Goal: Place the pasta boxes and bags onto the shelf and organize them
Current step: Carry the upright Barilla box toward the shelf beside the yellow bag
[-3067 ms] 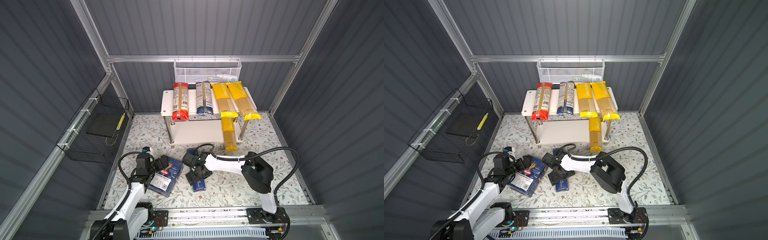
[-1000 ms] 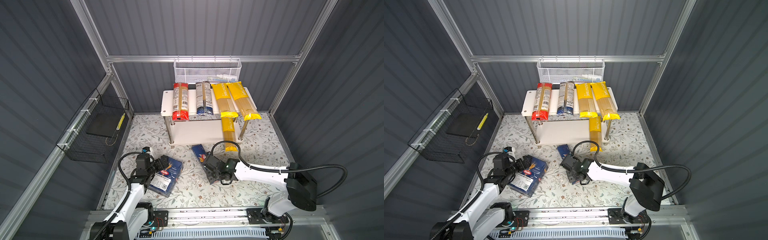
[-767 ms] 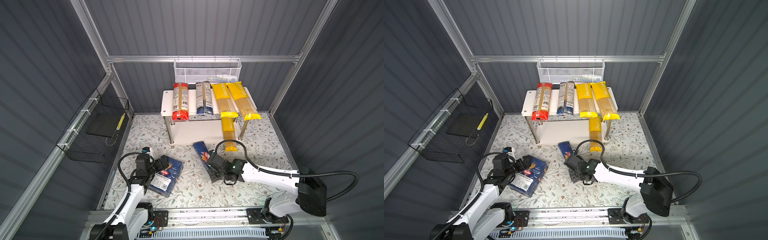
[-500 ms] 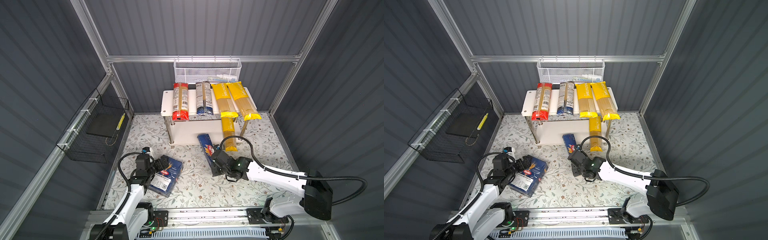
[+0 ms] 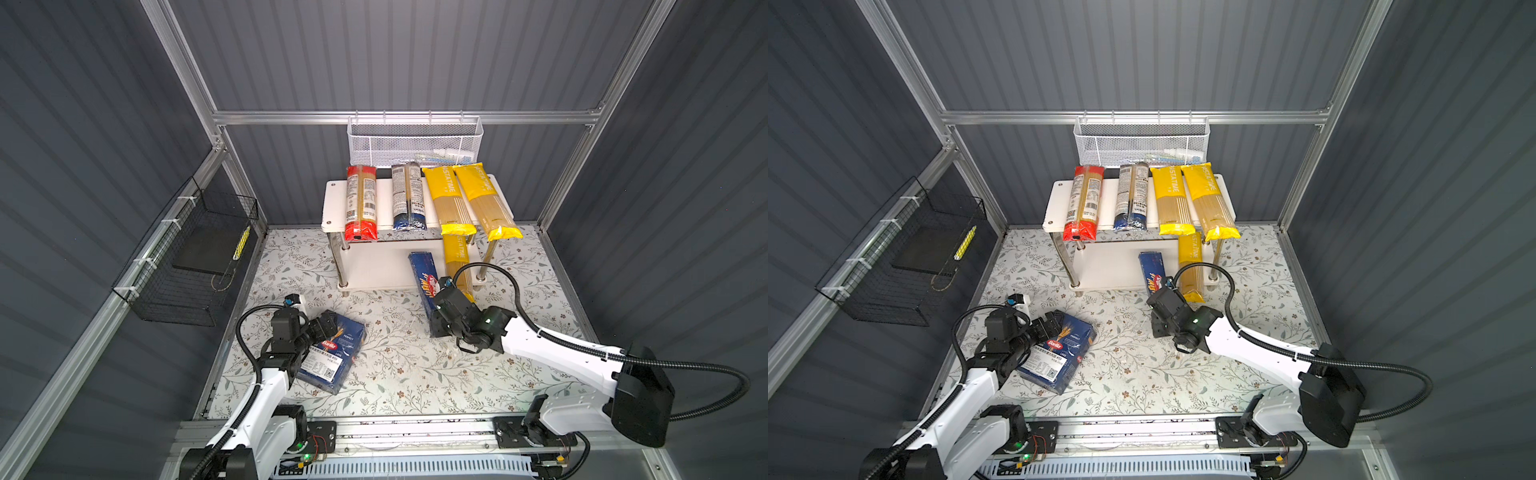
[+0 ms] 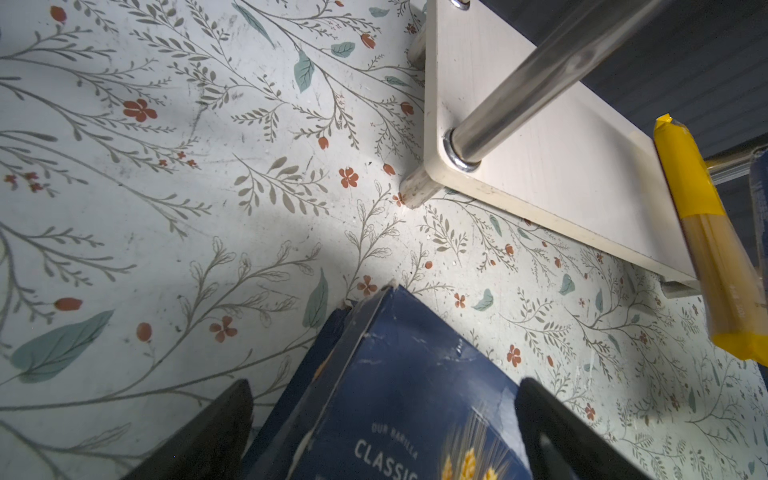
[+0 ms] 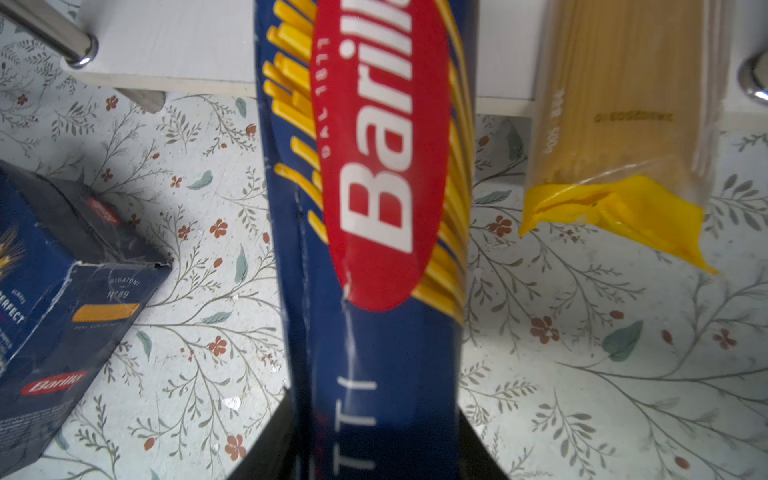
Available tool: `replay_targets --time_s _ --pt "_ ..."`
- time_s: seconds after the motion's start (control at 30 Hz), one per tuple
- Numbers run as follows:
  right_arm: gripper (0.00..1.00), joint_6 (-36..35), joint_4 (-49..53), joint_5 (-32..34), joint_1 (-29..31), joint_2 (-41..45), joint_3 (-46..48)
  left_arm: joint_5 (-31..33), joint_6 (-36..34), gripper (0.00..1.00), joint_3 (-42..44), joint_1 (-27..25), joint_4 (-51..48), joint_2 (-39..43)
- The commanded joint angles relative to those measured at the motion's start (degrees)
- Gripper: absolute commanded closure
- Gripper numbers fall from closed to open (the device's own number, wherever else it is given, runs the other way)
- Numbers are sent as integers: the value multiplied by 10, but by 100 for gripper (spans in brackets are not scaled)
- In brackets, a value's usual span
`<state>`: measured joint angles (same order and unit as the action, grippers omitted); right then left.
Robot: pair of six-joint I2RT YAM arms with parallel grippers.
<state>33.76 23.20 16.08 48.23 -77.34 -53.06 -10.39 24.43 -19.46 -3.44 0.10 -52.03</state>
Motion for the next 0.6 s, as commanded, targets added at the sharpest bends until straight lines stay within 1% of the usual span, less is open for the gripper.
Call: replay_targets --time_s 0.0,0.27,0.4,0.57 --pt "67 -15 -81 19 -16 -5 -33 -18 2 1 7 -3 -10 -7" --pt "66 -45 -113 -10 -61 -66 -74 -16 3 1 6 -3 -10 -6" --pt "66 -61 -129 -11 -80 -96 -97 -16 2 1 7 -3 -12 -5" --pt "66 -63 -136 -17 -101 -125 -120 -16 3 1 7 -3 -12 -4"
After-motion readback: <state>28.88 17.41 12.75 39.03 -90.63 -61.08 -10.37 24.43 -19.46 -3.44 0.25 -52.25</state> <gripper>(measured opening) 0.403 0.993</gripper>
